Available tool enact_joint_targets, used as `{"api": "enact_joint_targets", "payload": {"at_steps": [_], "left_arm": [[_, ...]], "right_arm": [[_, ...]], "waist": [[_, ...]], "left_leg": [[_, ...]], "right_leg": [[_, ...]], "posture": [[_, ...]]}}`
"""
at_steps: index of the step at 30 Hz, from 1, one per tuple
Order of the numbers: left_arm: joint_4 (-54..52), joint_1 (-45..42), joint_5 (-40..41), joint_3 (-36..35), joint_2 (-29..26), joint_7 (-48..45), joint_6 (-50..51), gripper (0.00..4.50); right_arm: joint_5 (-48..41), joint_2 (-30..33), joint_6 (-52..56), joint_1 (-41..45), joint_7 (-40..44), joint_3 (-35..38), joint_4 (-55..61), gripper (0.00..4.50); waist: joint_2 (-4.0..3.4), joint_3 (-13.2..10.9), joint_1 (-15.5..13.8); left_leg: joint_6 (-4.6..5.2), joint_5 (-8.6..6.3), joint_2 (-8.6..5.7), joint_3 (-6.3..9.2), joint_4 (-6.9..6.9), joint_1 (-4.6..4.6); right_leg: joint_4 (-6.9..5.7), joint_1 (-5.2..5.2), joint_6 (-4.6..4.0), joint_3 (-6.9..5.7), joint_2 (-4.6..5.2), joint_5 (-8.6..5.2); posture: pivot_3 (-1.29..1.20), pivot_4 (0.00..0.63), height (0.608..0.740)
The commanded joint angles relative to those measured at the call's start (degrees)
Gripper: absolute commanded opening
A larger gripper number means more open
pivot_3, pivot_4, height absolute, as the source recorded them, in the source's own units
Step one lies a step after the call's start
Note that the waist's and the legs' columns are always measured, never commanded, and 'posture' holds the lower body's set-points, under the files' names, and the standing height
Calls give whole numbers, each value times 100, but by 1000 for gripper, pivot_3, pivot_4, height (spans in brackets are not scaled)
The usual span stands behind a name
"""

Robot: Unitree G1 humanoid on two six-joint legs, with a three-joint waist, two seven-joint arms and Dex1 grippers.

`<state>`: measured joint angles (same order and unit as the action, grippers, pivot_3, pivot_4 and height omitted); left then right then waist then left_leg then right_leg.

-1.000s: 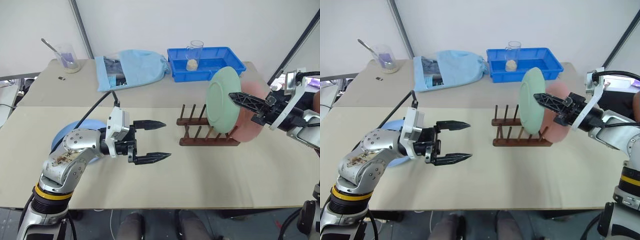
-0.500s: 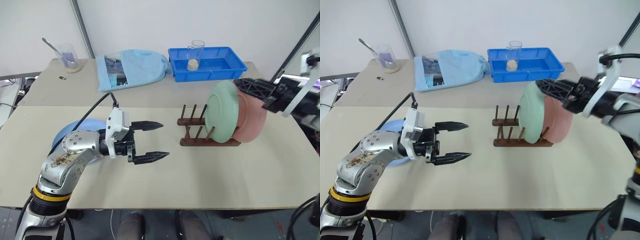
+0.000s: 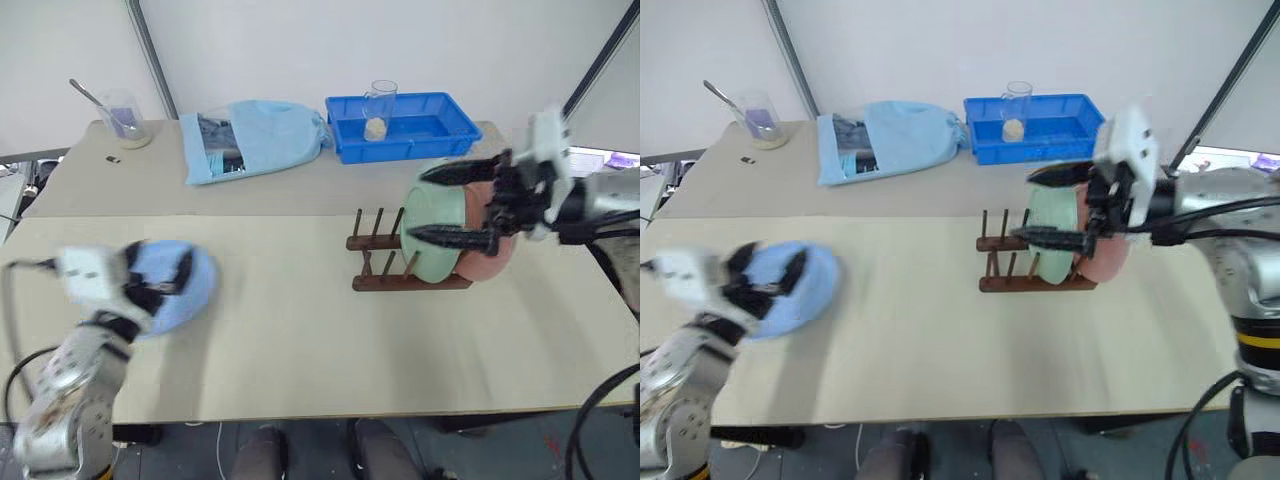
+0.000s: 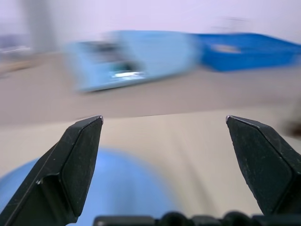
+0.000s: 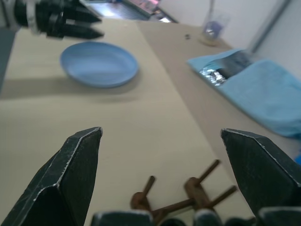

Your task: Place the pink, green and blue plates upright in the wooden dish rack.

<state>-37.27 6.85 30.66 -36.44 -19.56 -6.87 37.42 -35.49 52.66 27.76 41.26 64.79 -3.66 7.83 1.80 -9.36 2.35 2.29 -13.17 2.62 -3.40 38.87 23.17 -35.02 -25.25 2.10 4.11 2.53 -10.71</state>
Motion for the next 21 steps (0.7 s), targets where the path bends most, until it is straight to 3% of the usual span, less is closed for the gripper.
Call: {"api": "enact_joint_targets", "payload": {"at_steps": [1, 7, 16, 19, 21], "left_arm": [[-328, 127, 323, -498, 216, 661, 448, 4500], [-63, 138, 973, -956, 596, 1510, 1379, 4500], [785, -659, 885, -364, 524, 2052, 2096, 4500], [986, -850, 825, -314, 557, 2218, 2190, 3763], [1025, -943, 828, -329, 585, 2286, 2225, 2822]], "right_arm": [[341, -265, -437, 334, 373, -128, -293, 4462], [713, -707, -724, 682, 960, -470, -667, 4462], [1115, -1120, -912, 960, 1387, -730, -728, 4462], [1180, -1168, -905, 985, 1427, -730, -695, 4500], [1222, -1189, -912, 997, 1419, -729, -682, 4500]], "waist": [[1, -1, -22], [5, -2, -100], [5, -2, -133], [5, -2, -132], [5, -2, -134]], "left_leg": [[0, 0, -4, -1, 1, 1], [-4, 1, 0, -2, 3, 0], [-6, 1, -6, -2, 0, 1], [-7, 1, -7, -3, -2, 3], [-8, 0, -8, -3, -6, 2]], "right_leg": [[-1, -1, 0, 1, 3, 1], [-2, -2, -9, -9, 1, 7], [-4, -5, -54, -15, -7, 26], [-3, -5, -55, -15, -7, 27], [-3, -6, -54, -14, -5, 29]], "posture": [[0, 150, 737], [0, 150, 737], [0, 150, 737], [0, 150, 737], [0, 150, 737]]}}
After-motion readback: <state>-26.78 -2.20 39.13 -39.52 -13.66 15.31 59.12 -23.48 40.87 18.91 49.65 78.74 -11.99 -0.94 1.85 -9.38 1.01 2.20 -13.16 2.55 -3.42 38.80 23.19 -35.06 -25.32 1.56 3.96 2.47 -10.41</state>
